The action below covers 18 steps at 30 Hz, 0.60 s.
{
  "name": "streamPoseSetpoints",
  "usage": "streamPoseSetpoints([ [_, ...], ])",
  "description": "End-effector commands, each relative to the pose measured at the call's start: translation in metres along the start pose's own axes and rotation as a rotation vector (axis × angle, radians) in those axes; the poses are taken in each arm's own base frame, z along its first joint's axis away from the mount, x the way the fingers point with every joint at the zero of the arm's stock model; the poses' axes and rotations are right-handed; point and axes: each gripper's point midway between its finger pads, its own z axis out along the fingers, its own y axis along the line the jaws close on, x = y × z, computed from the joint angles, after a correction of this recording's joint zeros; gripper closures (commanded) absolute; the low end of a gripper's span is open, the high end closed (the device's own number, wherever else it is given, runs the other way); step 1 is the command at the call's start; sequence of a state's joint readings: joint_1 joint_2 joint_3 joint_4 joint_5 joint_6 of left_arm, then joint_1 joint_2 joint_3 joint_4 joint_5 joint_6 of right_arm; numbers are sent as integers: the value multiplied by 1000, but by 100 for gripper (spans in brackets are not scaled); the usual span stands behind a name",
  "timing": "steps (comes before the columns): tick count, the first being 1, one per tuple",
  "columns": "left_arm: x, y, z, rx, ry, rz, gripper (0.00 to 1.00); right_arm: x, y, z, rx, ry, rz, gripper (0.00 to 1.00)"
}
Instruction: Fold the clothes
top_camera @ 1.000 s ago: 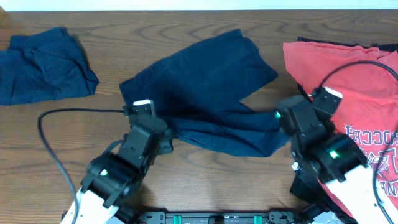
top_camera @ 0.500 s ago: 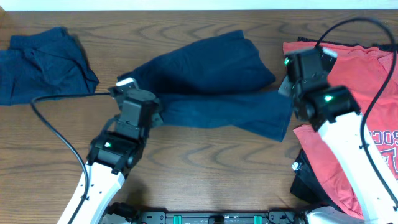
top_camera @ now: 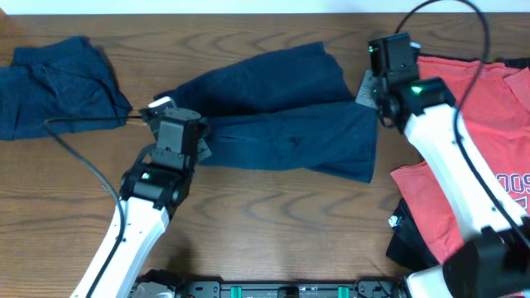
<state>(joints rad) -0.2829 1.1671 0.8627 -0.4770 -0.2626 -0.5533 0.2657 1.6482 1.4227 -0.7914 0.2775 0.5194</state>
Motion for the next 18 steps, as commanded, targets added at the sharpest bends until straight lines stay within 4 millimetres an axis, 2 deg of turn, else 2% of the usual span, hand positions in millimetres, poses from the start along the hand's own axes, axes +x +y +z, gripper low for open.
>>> streamPoseSetpoints([
  [1,-16,4,6,-59,-54,1,94,-7,12,11,-21,7,-75,99],
  [5,-24,0,13,-57,-86,-9,94,-27,17,14,-5,-35,-107,99],
  [9,-44,-7,11,-33,-170,-31,94,-63,27,0,-21,-138,-129,99],
  [12,-61,-2,8,-71,-252,-54,94,-80,29,-9,-37,-184,-110,99],
  [15,-70,2,10,-92,-287,-76,94,-83,26,-8,-43,-185,-80,99],
  [18,-70,9,19,-116,-278,-85,94,-78,26,3,-43,-157,-82,99],
])
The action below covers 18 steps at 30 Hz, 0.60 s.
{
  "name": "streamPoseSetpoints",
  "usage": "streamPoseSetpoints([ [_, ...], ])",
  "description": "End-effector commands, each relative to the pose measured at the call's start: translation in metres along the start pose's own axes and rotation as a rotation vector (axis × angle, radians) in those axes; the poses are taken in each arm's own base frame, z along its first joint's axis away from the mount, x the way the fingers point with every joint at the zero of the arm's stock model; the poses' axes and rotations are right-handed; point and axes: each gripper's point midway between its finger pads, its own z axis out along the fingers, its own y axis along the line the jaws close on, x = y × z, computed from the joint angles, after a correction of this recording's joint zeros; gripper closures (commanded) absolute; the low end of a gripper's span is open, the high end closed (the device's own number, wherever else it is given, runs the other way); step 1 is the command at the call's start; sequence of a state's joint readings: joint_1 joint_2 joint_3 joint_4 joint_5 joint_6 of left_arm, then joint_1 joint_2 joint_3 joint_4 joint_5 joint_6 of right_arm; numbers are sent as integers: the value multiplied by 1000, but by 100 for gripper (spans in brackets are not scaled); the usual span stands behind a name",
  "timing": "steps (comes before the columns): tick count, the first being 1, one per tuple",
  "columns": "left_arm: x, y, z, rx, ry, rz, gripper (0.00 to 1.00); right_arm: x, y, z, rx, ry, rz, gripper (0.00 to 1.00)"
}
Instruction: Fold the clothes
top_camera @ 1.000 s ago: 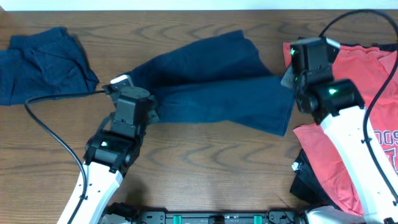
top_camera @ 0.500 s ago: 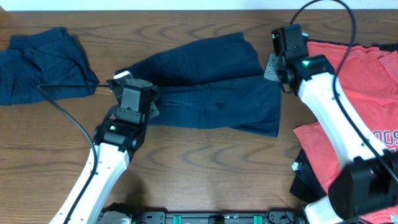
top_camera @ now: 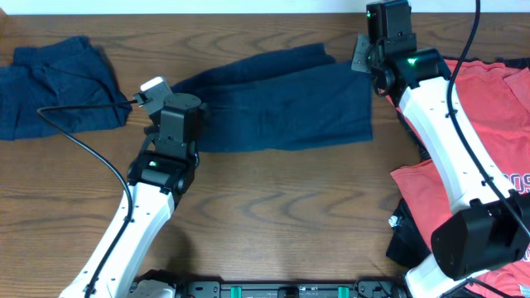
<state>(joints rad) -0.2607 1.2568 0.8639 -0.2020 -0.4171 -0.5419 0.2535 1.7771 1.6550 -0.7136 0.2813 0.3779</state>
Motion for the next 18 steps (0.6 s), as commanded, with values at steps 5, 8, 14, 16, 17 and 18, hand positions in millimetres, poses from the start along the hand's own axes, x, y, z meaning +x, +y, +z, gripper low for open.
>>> streamPoseSetpoints([
  [5,-8,24,25,-125,-19,-2,94,15,-2,32,22,60,-18,99],
  [8,-9,30,37,-144,-27,-17,94,20,3,46,9,76,-22,99],
  [14,-29,29,60,-133,-111,-6,94,-6,14,63,2,-52,-37,99],
  [16,-35,26,67,-127,-137,34,94,-19,18,63,-12,-105,-56,99],
  [17,-36,25,71,-125,-146,62,94,-24,18,63,-10,-125,-59,99],
  [18,-35,24,76,-126,-150,83,94,-26,20,63,-12,-138,-57,99],
])
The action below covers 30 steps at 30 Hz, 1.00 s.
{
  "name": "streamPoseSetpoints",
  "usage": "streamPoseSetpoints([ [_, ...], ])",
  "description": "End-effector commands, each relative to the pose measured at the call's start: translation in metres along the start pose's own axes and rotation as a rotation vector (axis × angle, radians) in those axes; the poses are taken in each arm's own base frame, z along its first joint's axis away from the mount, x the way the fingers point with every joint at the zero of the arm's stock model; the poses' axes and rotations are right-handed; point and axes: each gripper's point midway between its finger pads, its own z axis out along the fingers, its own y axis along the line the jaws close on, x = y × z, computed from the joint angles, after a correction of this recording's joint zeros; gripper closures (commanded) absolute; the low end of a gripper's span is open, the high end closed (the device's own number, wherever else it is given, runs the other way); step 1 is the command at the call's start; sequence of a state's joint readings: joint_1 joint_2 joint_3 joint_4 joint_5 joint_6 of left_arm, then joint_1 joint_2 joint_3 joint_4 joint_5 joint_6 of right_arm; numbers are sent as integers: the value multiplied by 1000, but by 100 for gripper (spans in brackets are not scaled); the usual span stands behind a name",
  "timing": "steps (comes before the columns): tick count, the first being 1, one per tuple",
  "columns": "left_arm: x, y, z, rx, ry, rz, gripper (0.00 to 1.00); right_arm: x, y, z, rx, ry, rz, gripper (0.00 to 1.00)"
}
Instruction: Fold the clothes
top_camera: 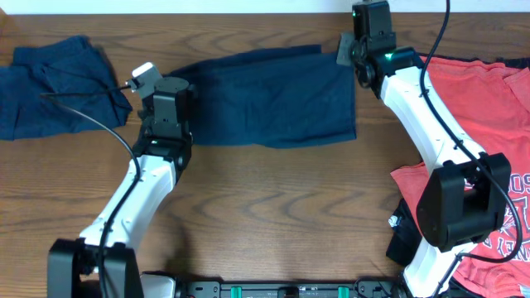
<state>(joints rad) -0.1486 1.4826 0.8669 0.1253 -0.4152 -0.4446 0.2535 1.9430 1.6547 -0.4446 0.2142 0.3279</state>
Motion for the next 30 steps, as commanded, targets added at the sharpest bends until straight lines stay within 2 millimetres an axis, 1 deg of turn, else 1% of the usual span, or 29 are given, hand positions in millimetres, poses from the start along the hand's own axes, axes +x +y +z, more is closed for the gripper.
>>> streamPoseSetpoints([
  [1,-13,13,17,-79,-56,115,94,-20,-14,-1,81,-74,-38,99],
  [5,0,10,35,-80,-52,141,94,-17,-10,6,74,-77,-53,99],
  [9,9,7,50,-77,-60,136,94,1,-6,25,74,-31,-85,98],
  [12,9,6,60,-71,-89,117,94,20,-2,44,76,8,-109,98],
  [14,8,8,67,-74,-106,103,94,32,4,57,70,23,-121,98],
  [17,9,17,77,-90,-118,87,94,44,22,73,50,13,-159,98],
  [21,10,29,84,-116,-111,82,93,47,43,82,34,-33,-195,98],
  [22,10,31,85,-122,-110,81,91,46,46,82,36,-46,-195,99],
  [23,10,34,86,-128,-109,79,83,46,50,83,37,-57,-196,97],
  [24,9,36,87,-132,-109,77,83,45,52,82,36,-64,-197,91],
  [25,9,39,87,-137,-110,74,83,45,56,81,31,-70,-198,71],
  [26,8,39,88,-135,-109,72,71,45,58,81,28,-73,-199,42],
  [27,8,40,88,-137,-110,72,49,45,60,80,23,-75,-201,1],
  [28,8,40,88,-137,-111,70,24,46,61,80,23,-73,-203,1],
  [29,7,41,88,-138,-113,69,2,49,61,80,24,-64,-207,1],
  [30,7,41,88,-137,-115,68,2,50,60,80,26,-57,-210,1],
])
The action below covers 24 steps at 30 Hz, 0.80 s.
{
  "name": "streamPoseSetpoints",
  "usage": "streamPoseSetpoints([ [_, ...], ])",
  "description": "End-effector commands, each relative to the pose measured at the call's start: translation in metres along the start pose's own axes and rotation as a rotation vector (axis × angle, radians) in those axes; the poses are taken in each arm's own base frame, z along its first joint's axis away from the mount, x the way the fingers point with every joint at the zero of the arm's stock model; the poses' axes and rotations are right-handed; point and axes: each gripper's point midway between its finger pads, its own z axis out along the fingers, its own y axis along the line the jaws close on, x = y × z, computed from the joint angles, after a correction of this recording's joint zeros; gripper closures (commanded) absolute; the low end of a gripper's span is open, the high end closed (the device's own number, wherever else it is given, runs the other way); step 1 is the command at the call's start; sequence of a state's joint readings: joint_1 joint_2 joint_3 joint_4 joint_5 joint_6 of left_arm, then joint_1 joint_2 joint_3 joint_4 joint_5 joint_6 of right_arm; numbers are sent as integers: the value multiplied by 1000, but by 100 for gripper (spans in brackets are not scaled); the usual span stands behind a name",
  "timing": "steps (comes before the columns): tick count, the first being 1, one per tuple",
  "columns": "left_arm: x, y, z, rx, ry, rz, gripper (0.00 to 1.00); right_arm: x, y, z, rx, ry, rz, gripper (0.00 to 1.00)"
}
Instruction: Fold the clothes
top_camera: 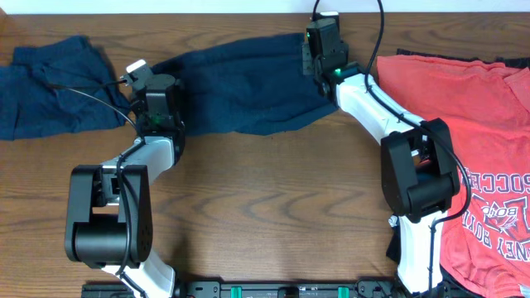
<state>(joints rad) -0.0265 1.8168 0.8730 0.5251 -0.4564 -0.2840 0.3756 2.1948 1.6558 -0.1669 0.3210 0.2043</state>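
Observation:
A navy garment [240, 91] lies stretched across the far middle of the table, bunched at both ends. Over its left end sits my left gripper [159, 108], which seems shut on the cloth there, though its fingers are hidden under the wrist. At the garment's far right corner my right gripper [313, 60] is shut on the fabric. The lower right edge of the cloth slants up toward that gripper.
A second navy garment [50, 83] lies crumpled at the far left, just beside the left gripper. A red printed T-shirt [464, 116] covers the right side of the table. A black item [399, 236] lies at its lower left edge.
The right gripper has moved left along the far edge and the garment's right corner came with it. The left gripper has shifted slightly left and farther back. The cloth is narrower and more bunched.
At first the garment lay lower on the table, with the left gripper at its left edge and the right gripper at its right corner. At each later moment both grippers stood farther back and farther left, and the cloth had come with them.

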Motion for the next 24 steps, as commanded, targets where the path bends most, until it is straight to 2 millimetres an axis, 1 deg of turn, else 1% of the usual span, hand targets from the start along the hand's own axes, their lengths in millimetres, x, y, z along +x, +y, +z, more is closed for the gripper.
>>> streamPoseSetpoints([
  [1,-7,2,3,-20,-22,-4,2,1,-1,-1,26,8,-21,1],
  [4,-5,1,4,-14,-17,-2,2,8,0,-1,18,36,-31,1],
  [9,-2,-2,4,3,-5,2,2,0,3,-4,8,33,-31,1],
  [10,-1,-3,4,5,-4,3,2,2,7,-6,-9,53,-37,1],
  [12,4,-6,3,18,19,15,2,17,23,-12,-96,135,-56,2],
  [14,15,-12,2,51,64,34,2,39,37,-19,-171,229,-72,6],
  [16,28,-18,0,85,117,55,2,63,48,-26,-216,320,-71,1],
  [19,43,-16,-3,81,172,83,2,92,58,-35,-244,420,-84,1],
  [22,52,-11,-4,67,211,103,2,110,64,-42,-238,480,-70,1],
  [24,56,-10,-5,61,226,111,2,113,66,-43,-238,487,-72,1],
])
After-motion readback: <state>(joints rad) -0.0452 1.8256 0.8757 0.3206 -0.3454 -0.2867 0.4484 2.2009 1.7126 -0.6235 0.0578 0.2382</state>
